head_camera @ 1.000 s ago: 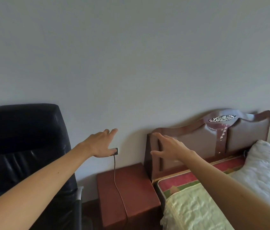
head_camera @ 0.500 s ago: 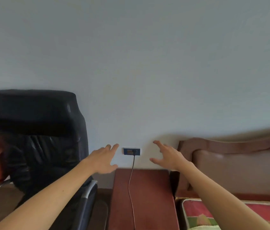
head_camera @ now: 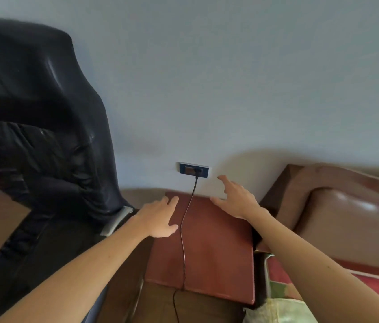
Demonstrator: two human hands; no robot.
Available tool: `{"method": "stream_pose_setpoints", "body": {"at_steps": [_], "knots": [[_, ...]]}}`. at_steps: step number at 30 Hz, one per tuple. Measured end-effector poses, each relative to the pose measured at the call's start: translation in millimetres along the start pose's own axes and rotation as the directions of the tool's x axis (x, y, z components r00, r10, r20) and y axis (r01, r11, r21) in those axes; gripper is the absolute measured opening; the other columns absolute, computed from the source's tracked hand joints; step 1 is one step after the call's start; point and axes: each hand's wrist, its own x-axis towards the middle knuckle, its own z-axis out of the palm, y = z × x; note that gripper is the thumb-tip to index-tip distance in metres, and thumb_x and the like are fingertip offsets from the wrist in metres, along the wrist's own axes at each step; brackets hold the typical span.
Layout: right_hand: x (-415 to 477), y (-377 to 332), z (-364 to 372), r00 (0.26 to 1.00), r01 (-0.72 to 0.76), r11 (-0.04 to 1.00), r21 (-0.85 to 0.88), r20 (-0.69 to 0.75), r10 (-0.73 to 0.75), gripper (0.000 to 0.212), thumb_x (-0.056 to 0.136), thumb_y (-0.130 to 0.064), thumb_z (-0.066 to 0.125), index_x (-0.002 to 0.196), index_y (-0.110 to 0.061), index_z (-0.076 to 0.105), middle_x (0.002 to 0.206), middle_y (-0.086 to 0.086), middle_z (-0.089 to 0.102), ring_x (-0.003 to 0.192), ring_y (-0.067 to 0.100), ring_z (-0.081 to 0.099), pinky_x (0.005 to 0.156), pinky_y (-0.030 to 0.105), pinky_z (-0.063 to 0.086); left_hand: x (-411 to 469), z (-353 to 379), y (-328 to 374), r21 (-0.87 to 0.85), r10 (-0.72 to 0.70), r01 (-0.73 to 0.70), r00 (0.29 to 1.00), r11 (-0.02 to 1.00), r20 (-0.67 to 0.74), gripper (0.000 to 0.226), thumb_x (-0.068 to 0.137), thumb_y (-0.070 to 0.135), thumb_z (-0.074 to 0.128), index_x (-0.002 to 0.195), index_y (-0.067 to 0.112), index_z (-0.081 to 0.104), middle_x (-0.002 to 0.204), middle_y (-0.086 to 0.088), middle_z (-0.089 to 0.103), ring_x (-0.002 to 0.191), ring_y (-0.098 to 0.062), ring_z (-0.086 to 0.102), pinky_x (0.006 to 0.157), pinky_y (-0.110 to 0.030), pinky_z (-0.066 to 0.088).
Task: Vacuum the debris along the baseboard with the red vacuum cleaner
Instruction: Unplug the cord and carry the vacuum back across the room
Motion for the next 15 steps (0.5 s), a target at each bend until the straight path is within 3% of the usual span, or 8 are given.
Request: {"method": "stream_pose_setpoints", "body": {"at_steps": [9,15], "knots": [[83.3,12.8,74.2,0.996,-0.078,0.993,0.084,-0.042,0.082,0.059,0.094,-0.043,0.055,0.144,-0.020,0.034,0.127,0.010,0.056,0.119,0.034,0.053,0.090,0.047,0.049,71.7,84.2,-10.9,-0.048,-0.014,0.012,0.999,0.999,-0.031,0.073,0.094,0.044,0.055,0.150,0.013,0.019,0.135,-0.013,0.045,0.116,-0.030,0.054,0.081,-0.038,0.052],[133.5,6.7,107.9,0.989,-0.090,0.969,0.231,-0.096,0.115,0.051,0.096,-0.038,0.056,0.138,-0.013,0.042,0.123,0.013,0.059,0.114,0.033,0.055,0.092,0.044,0.049,101.4,130.8,-8.9,-0.291,-0.087,0.049,0.989,0.955,-0.119,0.067,0.098,0.037,0.053,0.151,0.018,0.018,0.125,-0.011,0.050,0.107,-0.026,0.057,0.081,-0.036,0.054]]}}
